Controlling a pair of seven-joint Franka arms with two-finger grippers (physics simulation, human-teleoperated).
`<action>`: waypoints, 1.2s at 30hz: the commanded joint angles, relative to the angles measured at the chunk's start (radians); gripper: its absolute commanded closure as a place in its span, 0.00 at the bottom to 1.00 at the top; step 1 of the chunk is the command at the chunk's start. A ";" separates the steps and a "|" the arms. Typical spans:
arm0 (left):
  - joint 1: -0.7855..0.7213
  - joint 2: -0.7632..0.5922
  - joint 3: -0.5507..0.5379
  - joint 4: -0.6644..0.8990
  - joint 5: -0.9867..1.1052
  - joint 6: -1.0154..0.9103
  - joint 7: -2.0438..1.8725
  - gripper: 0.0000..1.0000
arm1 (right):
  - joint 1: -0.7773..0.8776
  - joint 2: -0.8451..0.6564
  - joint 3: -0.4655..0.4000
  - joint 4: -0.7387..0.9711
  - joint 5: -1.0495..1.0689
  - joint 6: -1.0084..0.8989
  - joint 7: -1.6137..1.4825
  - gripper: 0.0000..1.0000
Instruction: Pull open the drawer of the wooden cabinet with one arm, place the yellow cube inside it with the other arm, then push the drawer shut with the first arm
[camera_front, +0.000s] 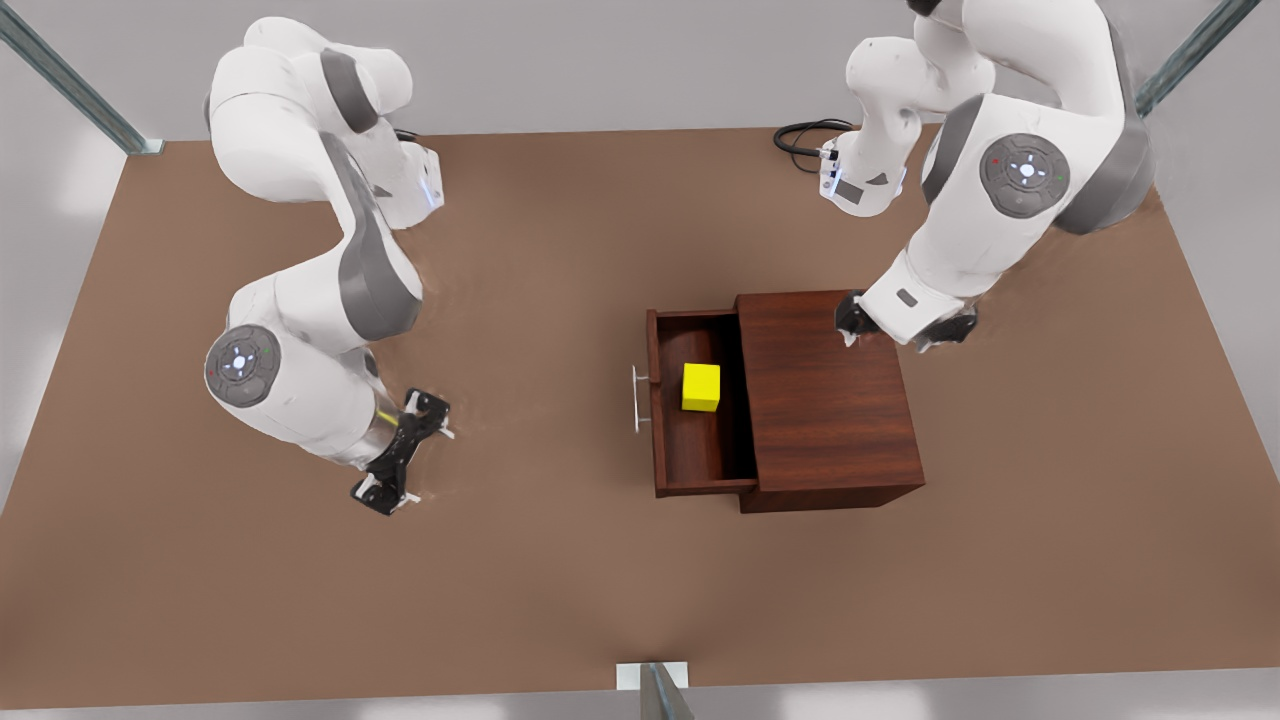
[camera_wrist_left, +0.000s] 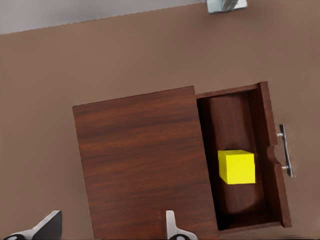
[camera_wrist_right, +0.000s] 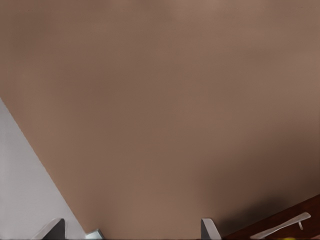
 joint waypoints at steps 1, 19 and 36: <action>-0.206 0.150 0.000 0.165 0.097 -0.041 -0.798 0.00 | -0.153 -0.101 0.010 -0.182 -0.135 0.028 -1.725 0.00; -0.514 0.586 0.094 0.244 0.215 0.579 -1.402 0.00 | -0.161 -0.285 -0.055 -0.623 -0.146 0.009 -2.239 0.00; -0.533 0.614 0.112 0.218 0.249 0.481 -1.097 0.00 | -0.161 -0.276 -0.053 -0.611 -0.147 0.009 -2.217 0.00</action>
